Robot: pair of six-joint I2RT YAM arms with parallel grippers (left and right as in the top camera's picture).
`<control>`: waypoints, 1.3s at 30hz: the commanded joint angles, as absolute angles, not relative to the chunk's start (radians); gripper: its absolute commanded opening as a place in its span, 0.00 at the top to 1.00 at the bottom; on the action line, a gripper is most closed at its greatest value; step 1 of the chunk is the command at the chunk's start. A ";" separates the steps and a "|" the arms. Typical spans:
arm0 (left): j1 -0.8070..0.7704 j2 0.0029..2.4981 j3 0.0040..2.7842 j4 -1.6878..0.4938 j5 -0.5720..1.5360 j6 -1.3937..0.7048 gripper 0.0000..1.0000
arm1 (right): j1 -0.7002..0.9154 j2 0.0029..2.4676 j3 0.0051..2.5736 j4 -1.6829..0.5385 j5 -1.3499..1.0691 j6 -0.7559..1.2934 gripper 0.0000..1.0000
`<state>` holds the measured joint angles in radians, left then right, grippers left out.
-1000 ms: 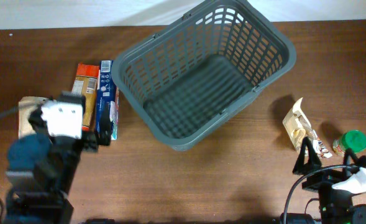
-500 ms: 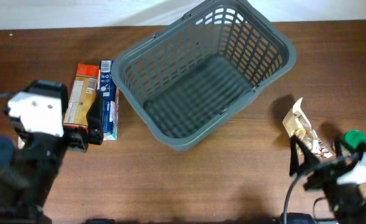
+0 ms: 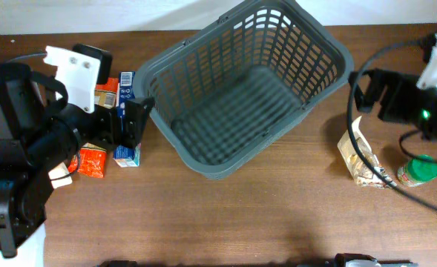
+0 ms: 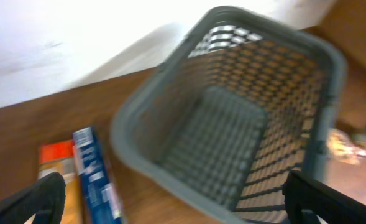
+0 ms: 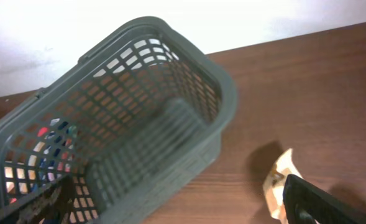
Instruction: Pack container
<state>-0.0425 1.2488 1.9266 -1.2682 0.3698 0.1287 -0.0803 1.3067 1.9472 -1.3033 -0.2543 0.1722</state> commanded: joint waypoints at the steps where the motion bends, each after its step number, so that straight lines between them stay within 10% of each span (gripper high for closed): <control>1: -0.044 1.245 1.951 -1.266 0.500 0.117 0.18 | -0.073 1.365 1.970 -1.312 -0.326 0.154 0.12; 9: -0.249 1.274 1.951 -1.312 0.483 0.117 0.96 | -0.072 1.438 1.970 -1.305 -0.318 0.154 0.60; 13: -0.424 1.306 1.951 -1.324 0.382 0.117 0.97 | -0.072 1.477 1.970 -1.302 -0.303 0.154 0.95; 39: -0.850 1.520 1.951 -1.406 0.026 0.204 0.98 | -0.004 1.642 1.971 -1.199 -0.303 0.084 0.96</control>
